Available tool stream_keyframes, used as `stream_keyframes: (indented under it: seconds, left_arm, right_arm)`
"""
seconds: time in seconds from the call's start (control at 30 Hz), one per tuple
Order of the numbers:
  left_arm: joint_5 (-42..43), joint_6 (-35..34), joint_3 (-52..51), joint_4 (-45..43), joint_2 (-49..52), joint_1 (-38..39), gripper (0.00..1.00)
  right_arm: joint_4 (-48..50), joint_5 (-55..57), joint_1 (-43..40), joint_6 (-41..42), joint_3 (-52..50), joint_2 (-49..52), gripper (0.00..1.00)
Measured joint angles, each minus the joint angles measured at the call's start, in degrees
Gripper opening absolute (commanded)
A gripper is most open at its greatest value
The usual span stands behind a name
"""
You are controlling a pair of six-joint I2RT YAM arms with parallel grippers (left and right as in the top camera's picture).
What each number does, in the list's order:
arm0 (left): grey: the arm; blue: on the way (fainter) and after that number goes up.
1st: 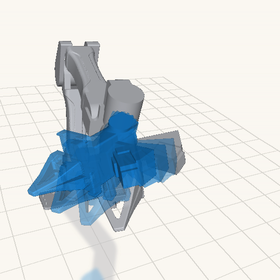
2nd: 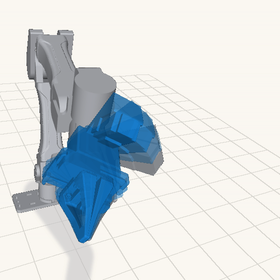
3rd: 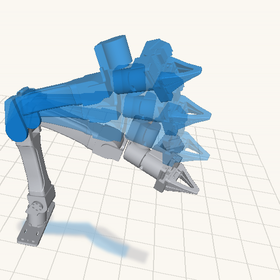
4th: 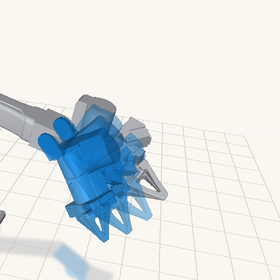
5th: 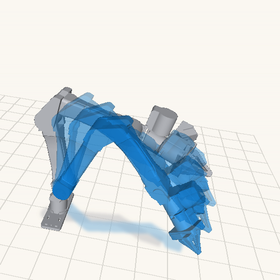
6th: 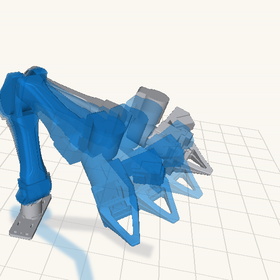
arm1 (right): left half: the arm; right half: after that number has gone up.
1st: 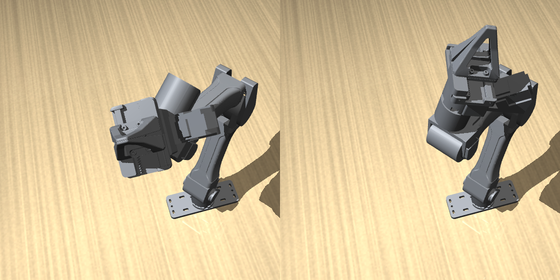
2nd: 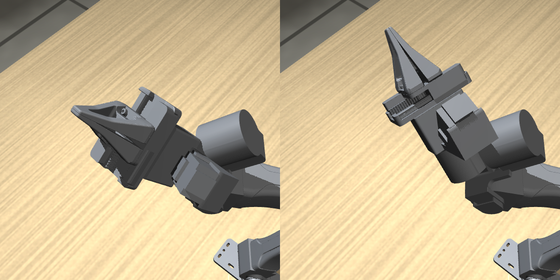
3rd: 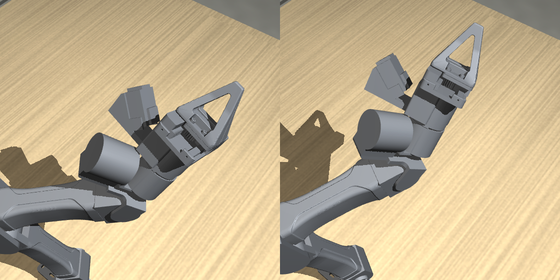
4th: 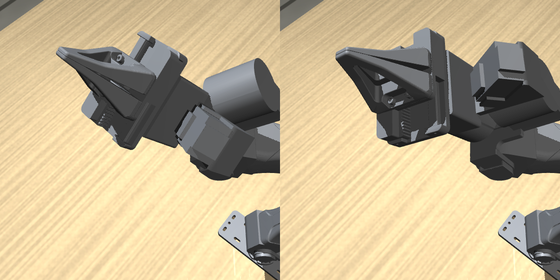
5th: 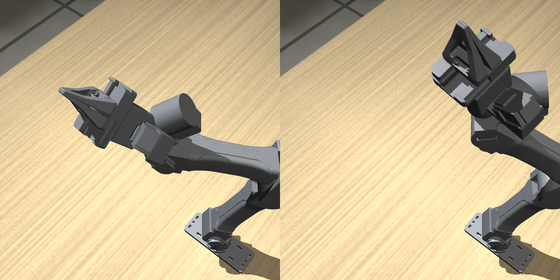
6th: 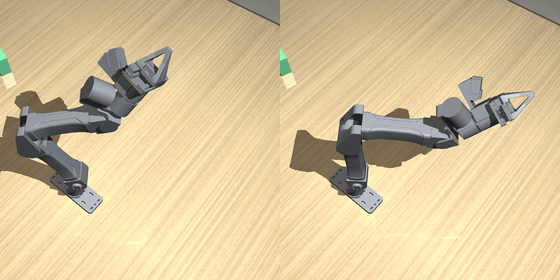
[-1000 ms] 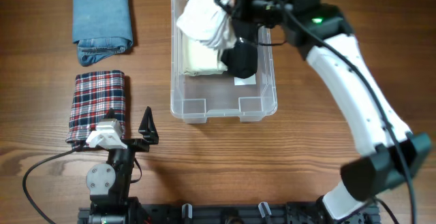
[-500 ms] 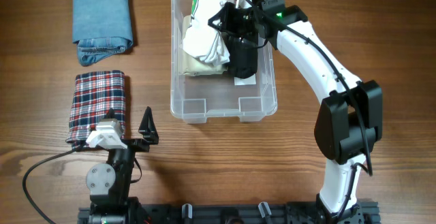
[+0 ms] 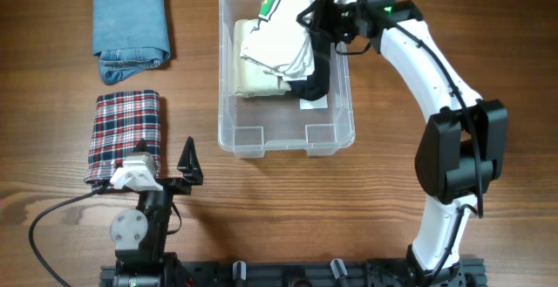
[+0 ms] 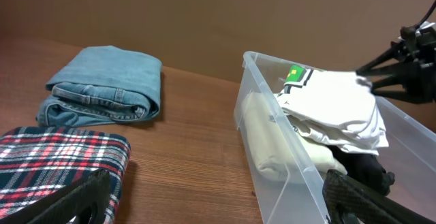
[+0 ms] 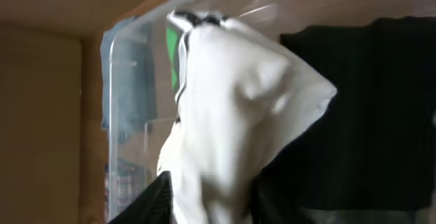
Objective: Pack container
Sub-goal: 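Lift the white shirt and carry it left over the bin, then lower the white shirt onto the bin's upper garments and release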
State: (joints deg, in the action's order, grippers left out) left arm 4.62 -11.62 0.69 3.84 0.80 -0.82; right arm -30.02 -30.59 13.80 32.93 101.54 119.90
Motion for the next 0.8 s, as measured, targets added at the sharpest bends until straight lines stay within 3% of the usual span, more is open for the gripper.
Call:
stream_keyframes:
  seconds: [0.1,0.47,0.8]
  left_arm:
    - [0.0,0.0,0.0,0.0,0.0,0.0,1.0]
    - [0.0,0.0,0.0,0.0,0.0,0.0,1.0]
    - [0.0,0.0,0.0,0.0,0.0,0.0,1.0]
  right_arm:
    - [0.04,-0.04,0.0,0.26,0.0,0.0,0.61]
    - [-1.38,0.57,0.46,-0.15,0.74,-1.09,0.59]
    - [-7.39,22.51,10.32,-6.08,2.43,-14.73,0.56]
